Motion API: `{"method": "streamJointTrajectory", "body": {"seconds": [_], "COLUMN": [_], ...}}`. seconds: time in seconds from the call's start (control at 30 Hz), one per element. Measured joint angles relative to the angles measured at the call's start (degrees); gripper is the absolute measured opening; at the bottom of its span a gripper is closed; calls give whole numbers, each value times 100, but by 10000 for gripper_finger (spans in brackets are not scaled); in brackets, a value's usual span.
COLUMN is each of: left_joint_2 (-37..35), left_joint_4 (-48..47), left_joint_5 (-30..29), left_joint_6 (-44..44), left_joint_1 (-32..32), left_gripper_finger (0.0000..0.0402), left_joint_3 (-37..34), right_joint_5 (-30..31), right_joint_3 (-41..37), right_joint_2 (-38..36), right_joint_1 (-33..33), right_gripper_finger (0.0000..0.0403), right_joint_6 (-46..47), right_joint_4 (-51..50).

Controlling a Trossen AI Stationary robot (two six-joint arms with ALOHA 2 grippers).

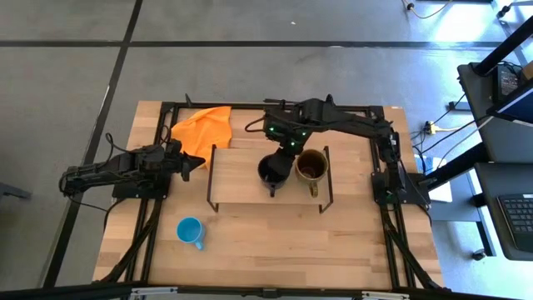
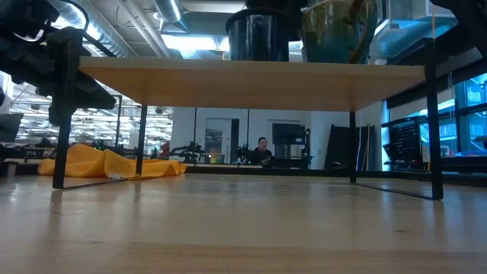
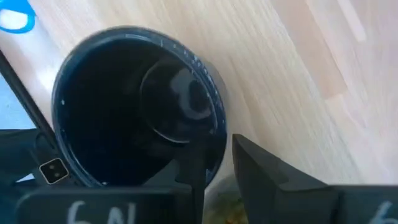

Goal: Stack small to large cups/mugs on shelf
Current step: Put the dark blue mug on the shelf, then put the light blue mug on the shelf

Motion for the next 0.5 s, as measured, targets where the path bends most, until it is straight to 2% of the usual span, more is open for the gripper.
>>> {"method": "streamJointTrajectory", "body": {"seconds": [0.3,0.5], "left_joint_2": [0,-2], "left_joint_4": [2,20], "left_joint_5": [0,0], "left_joint_6": [-3,-4], "left_joint_1": [1,1], "left_gripper_finger": [42,42], "left_joint_3": [0,0], "right_joint_5": [233,284], "right_joint_3": [585,600], "right_joint_2": [-2,-197], "right_joint_1": [-57,-179], "right_gripper_finger": [80,81], "right_joint_6": [-288,-293], "right_joint_4": [69,226]}}
